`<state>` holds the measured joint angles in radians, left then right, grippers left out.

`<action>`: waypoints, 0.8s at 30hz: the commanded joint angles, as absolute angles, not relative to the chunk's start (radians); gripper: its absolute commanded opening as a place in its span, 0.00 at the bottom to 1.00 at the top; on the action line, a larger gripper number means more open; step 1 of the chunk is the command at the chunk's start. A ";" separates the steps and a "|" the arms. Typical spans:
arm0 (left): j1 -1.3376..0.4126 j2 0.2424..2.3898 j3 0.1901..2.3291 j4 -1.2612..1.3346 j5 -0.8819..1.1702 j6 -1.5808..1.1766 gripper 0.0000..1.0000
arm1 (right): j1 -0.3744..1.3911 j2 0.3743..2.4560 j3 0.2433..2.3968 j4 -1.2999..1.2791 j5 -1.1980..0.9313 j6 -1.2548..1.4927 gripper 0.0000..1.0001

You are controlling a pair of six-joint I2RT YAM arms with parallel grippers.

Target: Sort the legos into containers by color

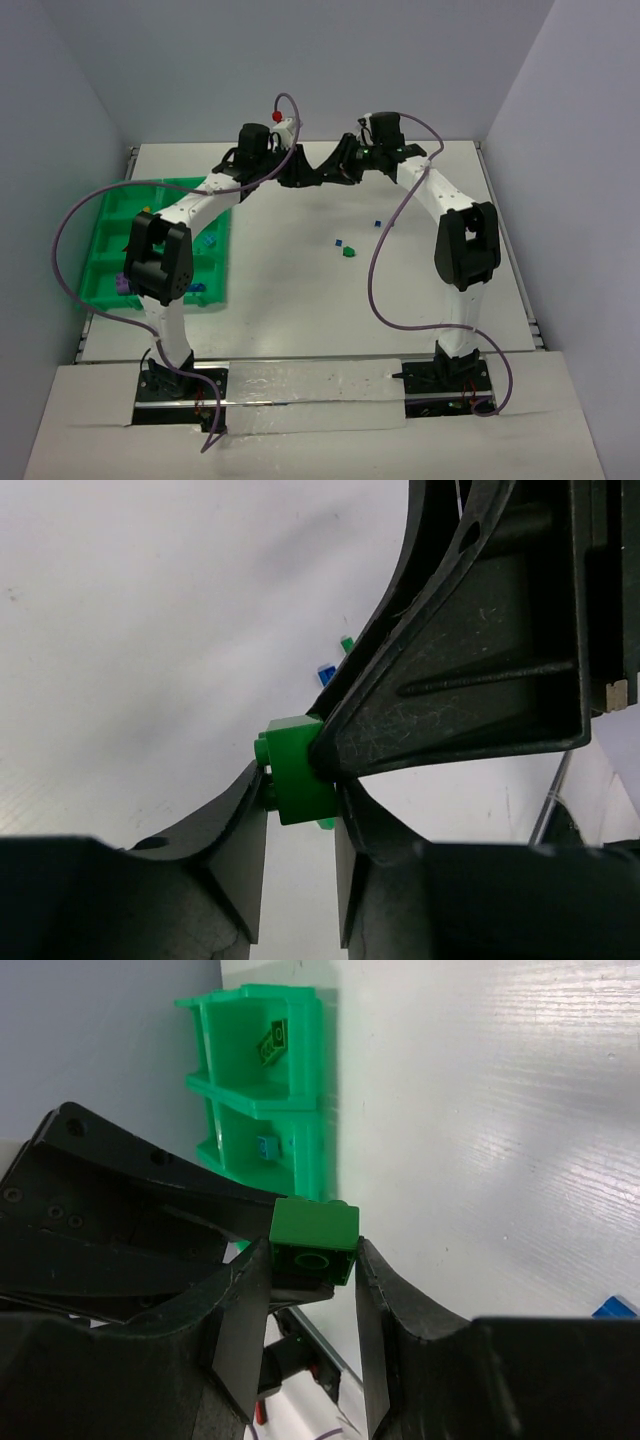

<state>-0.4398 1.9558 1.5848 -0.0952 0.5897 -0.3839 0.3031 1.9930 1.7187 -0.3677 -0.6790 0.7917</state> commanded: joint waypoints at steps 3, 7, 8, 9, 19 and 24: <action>-0.436 1.945 1.625 -0.071 0.570 -0.391 0.04 | 0.310 1.944 1.751 -0.321 -0.758 0.791 0.54; -0.390 1.892 1.573 -0.082 0.605 -0.366 0.00 | 0.282 1.932 1.740 -0.335 -0.752 0.735 0.98; -0.371 1.873 1.561 -0.097 0.608 -0.351 0.00 | 0.270 1.926 1.742 -0.350 -0.742 0.706 1.00; -0.357 1.860 1.558 -0.121 0.613 -0.319 0.00 | 0.261 1.923 1.747 -0.366 -0.720 0.678 1.00; -0.057 1.710 1.532 -0.475 0.447 -0.058 0.00 | 0.249 1.811 1.732 -0.538 -0.433 0.149 1.00; 0.051 1.676 1.514 -0.553 0.278 0.048 0.12 | 0.265 1.749 1.644 -0.514 -0.336 0.017 1.00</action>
<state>-0.0038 1.7285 1.5223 -0.4419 0.4306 -0.0814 0.2490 1.8356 1.6876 -0.5182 -0.4452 0.2017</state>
